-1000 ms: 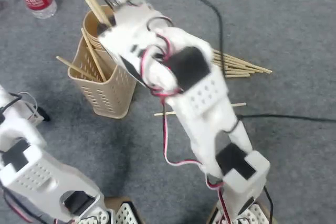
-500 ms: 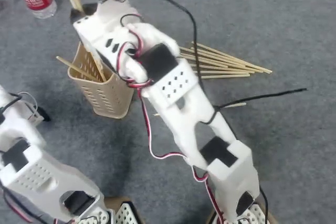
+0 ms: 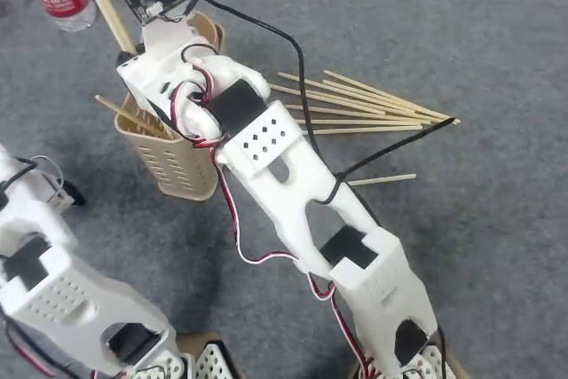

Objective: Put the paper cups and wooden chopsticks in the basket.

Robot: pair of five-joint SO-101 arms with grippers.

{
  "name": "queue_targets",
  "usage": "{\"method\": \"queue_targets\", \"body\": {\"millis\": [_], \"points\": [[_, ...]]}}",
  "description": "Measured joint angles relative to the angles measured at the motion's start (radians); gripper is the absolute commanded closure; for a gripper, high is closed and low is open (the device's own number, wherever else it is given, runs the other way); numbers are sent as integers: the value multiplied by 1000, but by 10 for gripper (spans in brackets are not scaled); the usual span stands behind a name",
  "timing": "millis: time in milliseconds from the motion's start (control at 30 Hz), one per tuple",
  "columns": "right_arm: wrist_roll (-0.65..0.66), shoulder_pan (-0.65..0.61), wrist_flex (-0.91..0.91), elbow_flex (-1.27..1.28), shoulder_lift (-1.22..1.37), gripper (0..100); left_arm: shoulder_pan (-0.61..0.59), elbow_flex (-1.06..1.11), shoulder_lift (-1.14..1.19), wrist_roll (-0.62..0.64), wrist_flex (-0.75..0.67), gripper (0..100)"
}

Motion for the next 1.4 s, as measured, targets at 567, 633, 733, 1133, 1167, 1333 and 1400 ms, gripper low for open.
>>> {"method": "queue_targets", "body": {"millis": [567, 633, 733, 1133, 1167, 1333, 1400], "points": [[209, 0, 253, -121, 0, 768, 0, 0, 0, 0, 0, 728], [226, -2, 295, -184, 0, 787, 0, 0, 0, 0, 0, 728], [256, 3, 402, -315, 0, 809, 0, 0, 0, 0, 0, 728], [588, 374, 701, -195, 64, 811, 0, 0, 0, 0, 0, 728], [655, 388, 701, -126, 64, 811, 0, 0, 0, 0, 0, 728], [987, 394, 701, 272, 66, 811, 0, 0, 0, 0, 0, 728], [1071, 393, 701, 384, 66, 811, 0, 0, 0, 0, 0, 728]]}}
